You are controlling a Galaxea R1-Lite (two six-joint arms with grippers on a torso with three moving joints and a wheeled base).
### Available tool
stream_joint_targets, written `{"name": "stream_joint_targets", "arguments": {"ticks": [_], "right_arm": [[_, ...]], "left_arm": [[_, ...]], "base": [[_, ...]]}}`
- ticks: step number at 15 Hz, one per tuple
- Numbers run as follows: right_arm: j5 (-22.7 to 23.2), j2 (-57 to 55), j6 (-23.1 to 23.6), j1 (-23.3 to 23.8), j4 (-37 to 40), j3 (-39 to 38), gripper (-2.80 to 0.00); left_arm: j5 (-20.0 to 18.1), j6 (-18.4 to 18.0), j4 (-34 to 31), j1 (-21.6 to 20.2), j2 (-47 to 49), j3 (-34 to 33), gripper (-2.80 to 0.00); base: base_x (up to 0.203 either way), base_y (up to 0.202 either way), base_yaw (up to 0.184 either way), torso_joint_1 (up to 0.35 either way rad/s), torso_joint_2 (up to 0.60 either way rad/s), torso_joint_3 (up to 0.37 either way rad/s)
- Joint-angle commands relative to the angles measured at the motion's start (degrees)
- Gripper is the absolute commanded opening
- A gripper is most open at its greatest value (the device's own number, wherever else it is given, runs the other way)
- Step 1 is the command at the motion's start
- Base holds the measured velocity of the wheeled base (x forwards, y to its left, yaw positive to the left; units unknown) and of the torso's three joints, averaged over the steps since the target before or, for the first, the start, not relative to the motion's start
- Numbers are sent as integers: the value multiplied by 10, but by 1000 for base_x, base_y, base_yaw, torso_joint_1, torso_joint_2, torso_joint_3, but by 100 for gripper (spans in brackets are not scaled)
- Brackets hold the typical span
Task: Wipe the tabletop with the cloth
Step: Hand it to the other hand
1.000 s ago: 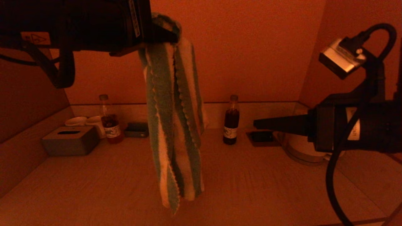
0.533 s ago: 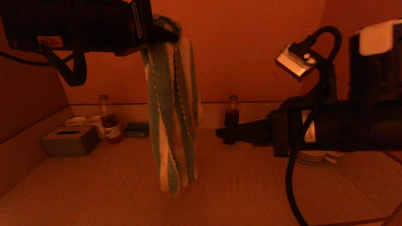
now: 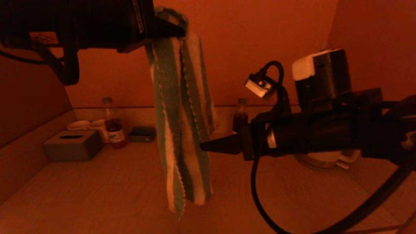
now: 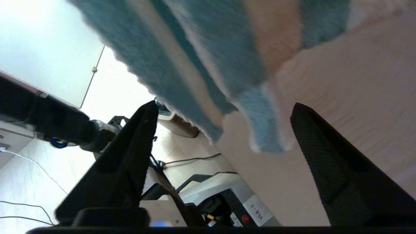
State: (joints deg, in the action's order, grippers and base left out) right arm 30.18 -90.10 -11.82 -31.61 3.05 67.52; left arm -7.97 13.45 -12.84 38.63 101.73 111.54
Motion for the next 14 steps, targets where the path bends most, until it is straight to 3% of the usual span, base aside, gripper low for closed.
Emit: {"name": "stream_joint_targets", "arguments": {"ticks": [1, 7, 9, 12, 14], "right_arm": [[8, -22, 0, 0, -1, 6, 0], [82, -66, 64, 4, -3, 5, 0], [85, -69, 71, 7, -4, 1, 0], [69, -97, 195, 43, 1, -15, 0], [29, -101, 260, 49, -2, -25, 0]], "left_arm": [[-6, -6, 0, 0, -1, 1, -280], [-58, -26, 15, 0, -8, 2, -280], [-67, -31, 18, -2, -8, 3, -280], [-80, -33, 19, -4, -6, 2, -280], [-81, -33, 20, -7, -5, 3, -280]], "base": [[0, 0, 0, 0, 0, 0], [0, 0, 0, 0, 0, 0], [0, 0, 0, 0, 0, 0], [0, 0, 0, 0, 0, 0], [0, 0, 0, 0, 0, 0]]}}
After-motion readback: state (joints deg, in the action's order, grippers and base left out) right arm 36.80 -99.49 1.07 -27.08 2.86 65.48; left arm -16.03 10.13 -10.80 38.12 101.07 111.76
